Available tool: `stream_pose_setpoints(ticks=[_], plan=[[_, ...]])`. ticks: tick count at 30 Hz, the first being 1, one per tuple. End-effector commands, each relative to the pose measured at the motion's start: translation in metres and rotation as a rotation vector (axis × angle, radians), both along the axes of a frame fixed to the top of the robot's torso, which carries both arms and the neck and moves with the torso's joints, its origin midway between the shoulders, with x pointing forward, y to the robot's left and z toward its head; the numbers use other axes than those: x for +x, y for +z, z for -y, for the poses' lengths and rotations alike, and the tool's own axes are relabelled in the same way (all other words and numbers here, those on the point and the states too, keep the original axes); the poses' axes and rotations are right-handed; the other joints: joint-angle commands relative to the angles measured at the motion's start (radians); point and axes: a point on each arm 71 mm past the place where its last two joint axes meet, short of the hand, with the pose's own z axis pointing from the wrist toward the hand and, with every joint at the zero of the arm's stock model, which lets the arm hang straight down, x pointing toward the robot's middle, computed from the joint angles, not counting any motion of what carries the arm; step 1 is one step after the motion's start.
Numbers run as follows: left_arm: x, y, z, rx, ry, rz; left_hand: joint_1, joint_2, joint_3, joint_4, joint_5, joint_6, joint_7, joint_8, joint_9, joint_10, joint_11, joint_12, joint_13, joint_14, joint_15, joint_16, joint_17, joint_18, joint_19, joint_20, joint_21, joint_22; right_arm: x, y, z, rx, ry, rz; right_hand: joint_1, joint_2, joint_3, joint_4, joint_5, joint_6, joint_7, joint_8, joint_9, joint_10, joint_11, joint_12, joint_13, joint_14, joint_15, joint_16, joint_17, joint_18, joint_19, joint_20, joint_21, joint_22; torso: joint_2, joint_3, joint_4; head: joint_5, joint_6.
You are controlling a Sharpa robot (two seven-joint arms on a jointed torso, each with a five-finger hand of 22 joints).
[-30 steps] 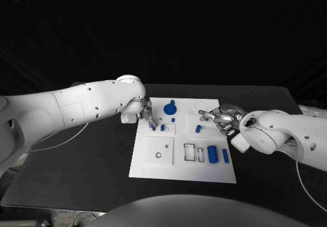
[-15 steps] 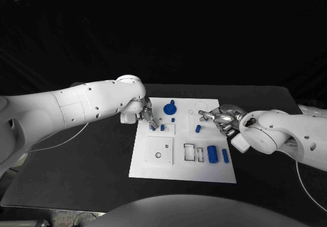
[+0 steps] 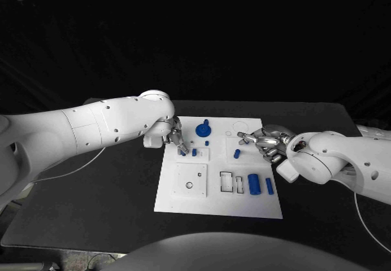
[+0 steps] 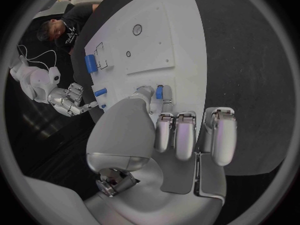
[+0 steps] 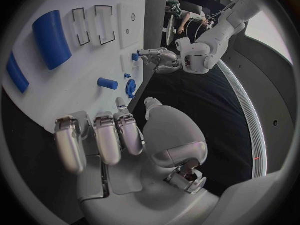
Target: Assemble the parts on the task board
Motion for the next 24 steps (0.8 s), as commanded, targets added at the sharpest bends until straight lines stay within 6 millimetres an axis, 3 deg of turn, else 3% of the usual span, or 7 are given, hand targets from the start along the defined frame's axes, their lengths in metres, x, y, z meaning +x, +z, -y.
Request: stream_pose_setpoints(ticks=[1, 5, 11, 17, 19, 21, 24], plan=[[0.0, 0.0, -0.002, 0.036, 0.01, 0.007, 0.023, 0.001, 0.012, 0.001, 0.011, 0.008, 0.0, 0.006, -0.001, 0.104, -0.003, 0.002, 0.263, 0.104, 0.005, 0.003, 0.263, -0.007, 0.105, 0.006, 0.002, 0.263, -0.001, 0.0, -0.001, 0.0, 0.017, -0.005, 0.009, -0.002, -0.005, 0.002, 0.004, -0.007, 0.034, 0.002, 0.001, 0.105, 0.006, 0.003, 0.263, 0.104, 0.005, 0.004, 0.263, -0.014, 0.105, 0.005, 0.004, 0.263, 0.0, 0.0003, -0.0002, 0.001, 0.0], [0.0, 0.0, -0.003, 0.038, 0.012, 0.01, 0.058, 0.004, 0.03, 0.0, 0.045, 0.014, -0.005, 0.017, 0.0, 0.104, -0.008, 0.002, 0.263, 0.104, 0.003, 0.003, 0.263, -0.007, 0.105, 0.005, 0.002, 0.263, -0.001, -0.001, -0.001, -0.001, 0.017, -0.005, 0.009, -0.002, -0.005, 0.002, 0.004, -0.007, 0.034, 0.002, 0.001, 0.105, 0.006, 0.003, 0.263, 0.104, 0.005, 0.004, 0.263, -0.014, 0.105, 0.005, 0.004, 0.263, 0.0, 0.0004, 0.0003, 0.001, 0.0], [0.001, 0.0, -0.004, 0.039, 0.016, 0.012, 0.05, 0.003, 0.028, 0.004, 0.05, 0.016, -0.004, 0.02, 0.001, 0.104, -0.007, 0.002, 0.263, 0.104, 0.003, 0.003, 0.263, -0.007, 0.105, 0.005, 0.002, 0.263, 0.0, -0.001, -0.001, -0.001, 0.017, -0.005, 0.009, -0.002, -0.005, 0.002, 0.004, -0.007, 0.034, 0.002, 0.001, 0.105, 0.006, 0.003, 0.263, 0.104, 0.005, 0.004, 0.263, -0.014, 0.105, 0.005, 0.004, 0.263, 0.0, 0.0002, 0.0, 0.001, 0.0], [0.001, 0.001, -0.006, 0.012, 0.017, 0.022, -0.144, -0.006, -0.062, 0.005, 0.047, 0.018, 0.009, 0.023, -0.004, 0.104, 0.005, 0.002, 0.263, 0.104, 0.005, 0.003, 0.263, -0.007, 0.105, 0.005, 0.002, 0.263, 0.0, -0.001, -0.001, -0.001, 0.017, -0.004, 0.009, -0.002, -0.005, 0.002, 0.004, -0.007, 0.034, 0.002, 0.001, 0.105, 0.006, 0.003, 0.263, 0.104, 0.005, 0.004, 0.263, -0.014, 0.105, 0.005, 0.004, 0.263, 0.0, 0.0002, -0.0002, 0.0, 0.0], [0.001, 0.001, -0.007, -0.005, 0.019, 0.025, -0.199, -0.007, -0.096, 0.005, 0.022, 0.021, 0.009, 0.026, -0.004, 0.104, 0.005, 0.002, 0.263, 0.104, 0.005, 0.003, 0.263, -0.007, 0.105, 0.005, 0.002, 0.263, 0.0, -0.001, -0.001, -0.001, 0.017, -0.004, 0.009, -0.002, -0.005, 0.002, 0.004, -0.007, 0.034, 0.002, 0.001, 0.105, 0.006, 0.003, 0.263, 0.104, 0.005, 0.004, 0.263, -0.014, 0.105, 0.005, 0.004, 0.263, 0.0, 0.0001, -0.0004, -0.001, 0.0], [0.001, 0.001, -0.01, -0.037, 0.028, 0.034, -0.242, -0.014, -0.133, 0.009, -0.034, 0.023, 0.009, 0.032, -0.002, 0.104, 0.005, 0.002, 0.263, 0.104, 0.005, 0.003, 0.263, -0.007, 0.105, 0.005, 0.002, 0.263, 0.0, -0.001, -0.001, -0.001, 0.017, -0.003, 0.009, -0.002, -0.005, 0.002, 0.004, -0.007, 0.034, 0.002, 0.001, 0.105, 0.006, 0.003, 0.263, 0.104, 0.005, 0.004, 0.263, -0.014, 0.105, 0.005, 0.004, 0.263, 0.0, -0.0001, -0.0007, -0.001, 0.0], [0.001, 0.003, -0.015, -0.095, 0.043, 0.057, -0.295, -0.032, -0.181, 0.01, -0.15, 0.022, 0.011, 0.038, 0.002, 0.104, 0.006, 0.002, 0.263, 0.104, 0.004, 0.003, 0.263, -0.007, 0.105, 0.005, 0.002, 0.263, 0.0, -0.001, 0.0, -0.002, 0.015, -0.002, 0.01, -0.001, -0.006, 0.002, 0.004, -0.007, 0.034, 0.002, 0.001, 0.105, 0.006, 0.003, 0.263, 0.104, 0.005, 0.004, 0.263, -0.014, 0.105, 0.005, 0.004, 0.263, 0.0, 0.0003, 0.0, -0.004, 0.0]])
